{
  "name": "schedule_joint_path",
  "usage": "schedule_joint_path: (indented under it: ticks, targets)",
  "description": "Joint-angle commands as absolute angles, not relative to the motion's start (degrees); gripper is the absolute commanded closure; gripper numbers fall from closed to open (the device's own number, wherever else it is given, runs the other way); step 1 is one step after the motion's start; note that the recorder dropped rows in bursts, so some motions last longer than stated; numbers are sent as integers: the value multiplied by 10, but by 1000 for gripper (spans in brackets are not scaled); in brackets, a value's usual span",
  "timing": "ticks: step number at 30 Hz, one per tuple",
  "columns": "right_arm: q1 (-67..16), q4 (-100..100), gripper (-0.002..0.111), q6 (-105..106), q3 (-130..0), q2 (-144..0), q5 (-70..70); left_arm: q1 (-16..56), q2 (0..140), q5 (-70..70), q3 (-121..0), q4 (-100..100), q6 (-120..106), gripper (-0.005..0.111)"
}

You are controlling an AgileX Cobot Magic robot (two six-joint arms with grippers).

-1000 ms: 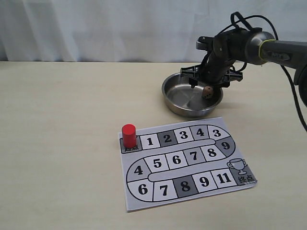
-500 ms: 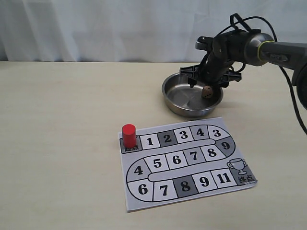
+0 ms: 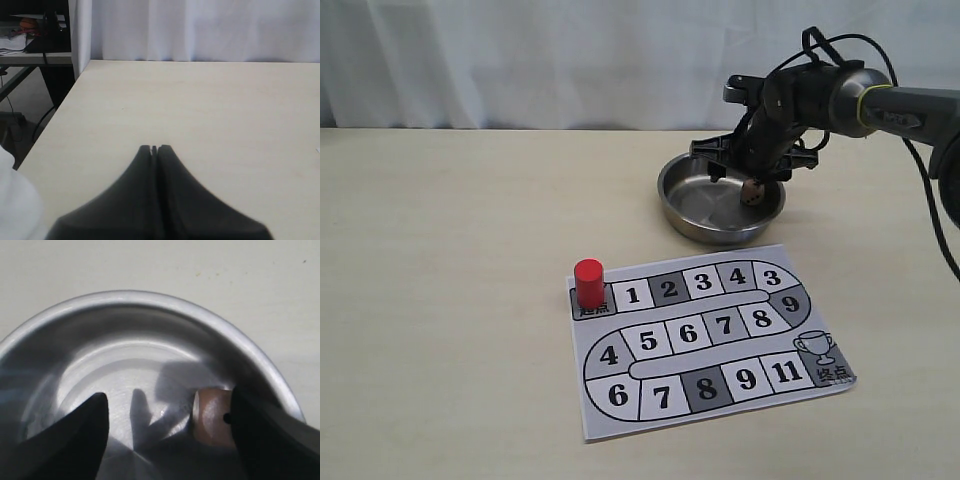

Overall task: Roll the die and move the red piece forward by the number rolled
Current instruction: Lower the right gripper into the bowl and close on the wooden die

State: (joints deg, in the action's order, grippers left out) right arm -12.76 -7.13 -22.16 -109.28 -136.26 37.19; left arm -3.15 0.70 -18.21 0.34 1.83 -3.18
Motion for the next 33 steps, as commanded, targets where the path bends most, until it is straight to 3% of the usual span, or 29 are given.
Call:
schedule_joint_path:
  ticks: [1,33]
  targets:
    - [-128,-73,44,-217,-1098,-1355,388,-27,7,-175,0,18,-32,107]
    - [-128,-125,44,-236,-1124,-1393,406,-27,7,-175,0,18,-32,107]
